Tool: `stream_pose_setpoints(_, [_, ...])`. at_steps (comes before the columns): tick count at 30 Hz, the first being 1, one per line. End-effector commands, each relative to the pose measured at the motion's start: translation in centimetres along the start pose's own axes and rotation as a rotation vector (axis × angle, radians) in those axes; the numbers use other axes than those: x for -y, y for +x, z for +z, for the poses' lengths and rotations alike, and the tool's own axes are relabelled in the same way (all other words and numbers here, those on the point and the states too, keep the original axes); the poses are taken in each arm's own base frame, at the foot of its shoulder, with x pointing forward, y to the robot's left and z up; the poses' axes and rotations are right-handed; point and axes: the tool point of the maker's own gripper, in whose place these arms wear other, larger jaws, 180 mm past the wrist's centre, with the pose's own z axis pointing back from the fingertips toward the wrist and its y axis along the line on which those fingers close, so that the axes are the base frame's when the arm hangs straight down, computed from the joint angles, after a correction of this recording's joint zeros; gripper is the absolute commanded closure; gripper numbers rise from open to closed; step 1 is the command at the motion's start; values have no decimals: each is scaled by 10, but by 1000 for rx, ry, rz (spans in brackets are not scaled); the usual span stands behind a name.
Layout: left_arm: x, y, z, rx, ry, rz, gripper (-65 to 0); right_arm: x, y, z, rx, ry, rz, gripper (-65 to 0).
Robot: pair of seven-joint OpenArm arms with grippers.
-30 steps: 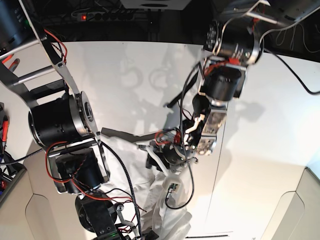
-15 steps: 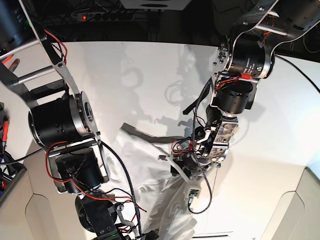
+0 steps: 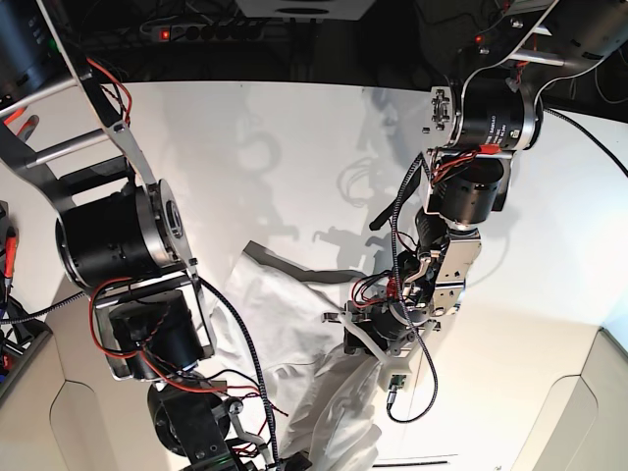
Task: Layout the t-shirt on the table in an organized manner, then fold the t-shirt properly
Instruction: 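Lift the shirt with the right gripper and reach the left gripper in, then raise the shirt high with both grippers and shake it out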
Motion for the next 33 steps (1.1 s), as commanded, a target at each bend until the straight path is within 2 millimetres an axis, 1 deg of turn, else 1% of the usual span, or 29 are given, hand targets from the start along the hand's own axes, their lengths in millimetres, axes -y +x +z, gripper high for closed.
stream_pose_setpoints(1, [3, 26, -3, 73, -12, -1, -272, 17, 38, 3, 91, -40, -1, 0])
stream_pose_setpoints(3, [2, 21, -3, 85, -8, -9, -281, 17, 38, 3, 90, -40, -1, 0])
stream_pose_setpoints(5, [0, 10, -4, 71, -3, -32, -288, 17, 38, 3, 91, -39, 0, 0])
stream_pose_setpoints(8, [-1, -3, -5, 59, -1, -21, -288, 17, 39, 3, 92, -40, -1, 0])
stream_pose_setpoints(10, [-2, -8, -5, 63, 0, -15, -288, 17, 39, 3, 92, -40, -1, 0])
stream_pose_setpoints(14, [-6, -6, -5, 81, 22, -14, -288, 17, 38, 3, 91, -40, -1, 0])
stream_pose_setpoints(18, [-7, 2, -5, 106, 29, -4, -288, 17, 38, 3, 91, -39, -1, 0])
stream_pose_setpoints(24, [0, 2, -6, 111, 19, 21, -278, 17, 38, 3, 91, -39, -1, 0])
stream_pose_setpoints(25, [1, 2, -6, 110, 17, 22, -249, 17, 38, 3, 91, -39, -1, 0])
stream_pose_setpoints(26, [5, 2, -7, 111, 3, 25, -190, 17, 38, 3, 91, -39, -1, 0])
stream_pose_setpoints(27, [9, 2, -7, 111, -18, 25, -108, 17, 38, 3, 91, -39, -1, 0])
stream_pose_setpoints(28, [12, 2, -7, 111, -38, 28, -12, 17, 38, 3, 90, -39, -1, 0])
stream_pose_setpoints(29, [15, 2, -6, 111, -55, 38, 0, 17, 38, 3, 90, -39, -1, 0])
stream_pose_setpoints(33, [27, 2, -3, 106, -165, 49, 0, 18, 38, 3, 89, -42, -1, 0])
